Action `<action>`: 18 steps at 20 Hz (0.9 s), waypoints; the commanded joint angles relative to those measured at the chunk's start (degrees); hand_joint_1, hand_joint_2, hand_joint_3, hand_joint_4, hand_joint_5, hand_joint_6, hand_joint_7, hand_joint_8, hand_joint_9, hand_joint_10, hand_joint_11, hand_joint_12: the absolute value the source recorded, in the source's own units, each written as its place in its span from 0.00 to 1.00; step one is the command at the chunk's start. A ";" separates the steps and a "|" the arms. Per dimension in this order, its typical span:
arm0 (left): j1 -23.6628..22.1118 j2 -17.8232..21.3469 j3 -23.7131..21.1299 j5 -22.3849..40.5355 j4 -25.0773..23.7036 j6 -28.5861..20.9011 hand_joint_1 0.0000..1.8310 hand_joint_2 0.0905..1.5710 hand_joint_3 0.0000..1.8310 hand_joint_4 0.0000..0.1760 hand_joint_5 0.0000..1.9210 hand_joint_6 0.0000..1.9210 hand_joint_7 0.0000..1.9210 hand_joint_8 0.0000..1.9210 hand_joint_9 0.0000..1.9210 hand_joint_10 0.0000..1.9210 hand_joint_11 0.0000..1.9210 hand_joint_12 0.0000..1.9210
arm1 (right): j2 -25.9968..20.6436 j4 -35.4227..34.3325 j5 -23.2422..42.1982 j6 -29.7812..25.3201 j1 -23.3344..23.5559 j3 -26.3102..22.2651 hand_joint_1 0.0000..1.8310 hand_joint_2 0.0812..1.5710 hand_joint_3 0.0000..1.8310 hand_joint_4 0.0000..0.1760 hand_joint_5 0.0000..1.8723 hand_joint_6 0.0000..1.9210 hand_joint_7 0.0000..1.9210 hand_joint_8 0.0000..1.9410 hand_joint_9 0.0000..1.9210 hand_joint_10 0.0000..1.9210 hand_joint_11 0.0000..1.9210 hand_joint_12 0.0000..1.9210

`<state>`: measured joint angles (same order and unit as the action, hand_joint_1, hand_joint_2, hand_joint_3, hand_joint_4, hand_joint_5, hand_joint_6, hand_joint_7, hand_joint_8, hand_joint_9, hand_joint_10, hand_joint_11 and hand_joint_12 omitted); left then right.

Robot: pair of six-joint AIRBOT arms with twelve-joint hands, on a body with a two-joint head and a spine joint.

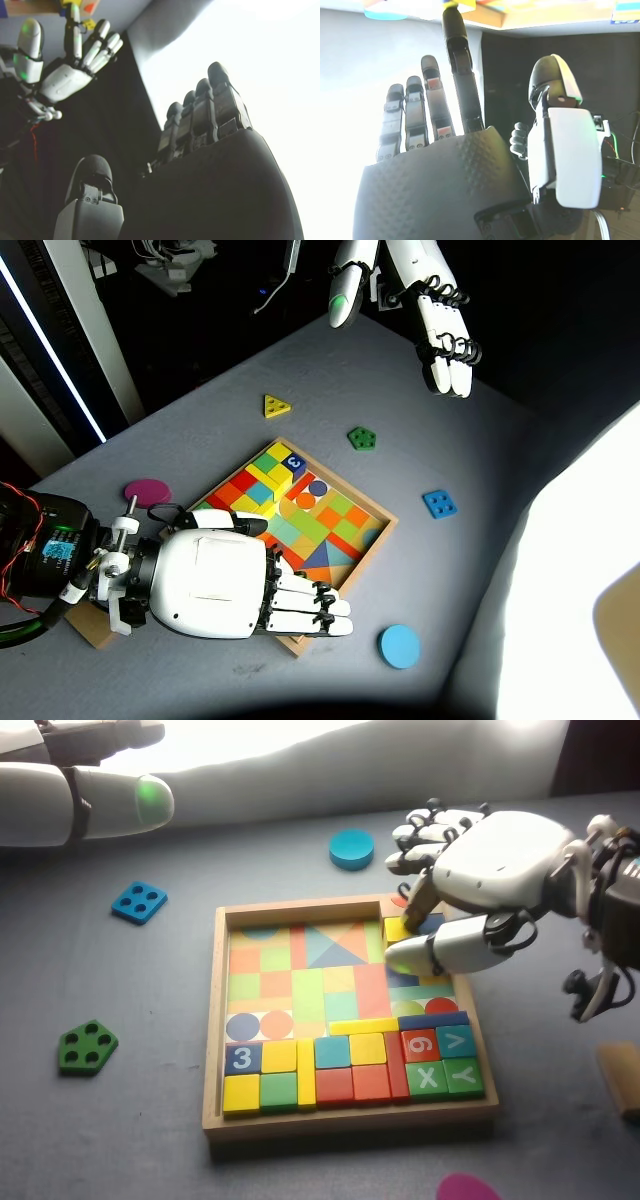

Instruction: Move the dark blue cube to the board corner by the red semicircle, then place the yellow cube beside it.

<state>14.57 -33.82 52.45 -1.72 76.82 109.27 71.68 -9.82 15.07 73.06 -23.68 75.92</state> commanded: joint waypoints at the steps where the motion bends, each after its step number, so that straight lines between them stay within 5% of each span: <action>1: -0.75 -0.03 0.36 1.95 0.64 -0.40 0.00 0.75 0.00 0.13 0.01 0.00 0.00 0.00 0.00 0.00 0.00 0.12 | -1.21 0.14 3.38 0.78 1.02 0.34 0.00 0.72 0.00 0.00 0.50 0.00 0.14 0.00 0.03 0.00 0.00 0.00; 8: -0.77 -0.03 0.41 1.95 0.64 -0.51 0.00 0.75 0.00 0.14 0.01 0.00 0.00 0.00 0.00 0.00 0.00 0.14 | -5.65 0.13 1.08 0.26 9.06 -2.84 0.00 0.71 0.00 0.00 0.48 0.00 0.13 0.00 0.02 0.00 0.00 0.00; 13: -0.78 0.02 0.21 2.35 0.62 -0.51 0.00 0.74 0.00 0.20 0.01 0.00 0.00 0.00 0.01 0.00 0.00 0.15 | -13.64 0.16 -2.01 1.87 13.12 -11.51 0.00 0.72 0.00 0.00 0.48 0.00 0.13 0.00 0.03 0.00 0.00 0.00; 15: -0.76 0.05 -0.04 2.69 0.62 -0.51 0.00 0.75 0.00 0.13 0.03 0.01 0.03 0.00 0.03 0.01 0.00 0.24 | -16.52 1.40 -2.64 2.09 14.92 -14.83 0.00 0.72 0.00 0.00 0.47 0.00 0.14 0.00 0.04 0.01 0.00 0.00; 16: -0.75 0.07 -0.22 3.17 0.63 -0.51 0.00 0.76 0.00 0.11 0.07 0.01 0.08 0.00 0.09 0.01 0.00 0.36 | -18.51 1.69 -3.44 2.06 16.24 -16.90 0.00 0.72 0.00 0.00 0.47 0.00 0.15 0.01 0.07 0.02 0.02 0.01; 17: -0.72 0.10 -0.38 3.51 0.63 -0.51 0.00 0.77 0.00 0.15 0.10 0.01 0.14 0.00 0.16 0.02 0.00 0.50 | -19.81 1.69 -4.29 2.04 17.05 -18.03 0.00 0.73 0.00 0.00 0.47 0.00 0.20 0.01 0.14 0.01 0.00 0.23; 18: -0.64 0.15 -0.63 3.03 0.60 -0.18 0.00 0.81 0.00 0.00 0.46 0.04 0.57 0.09 0.42 0.48 0.23 0.84 | -27.54 1.90 -9.04 1.96 20.22 -24.18 0.01 0.75 0.00 0.00 0.56 0.03 0.56 0.07 0.37 0.54 0.15 0.92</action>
<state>14.57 -33.78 51.99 -0.45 76.95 109.32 44.71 -8.03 0.75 75.09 -4.60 52.07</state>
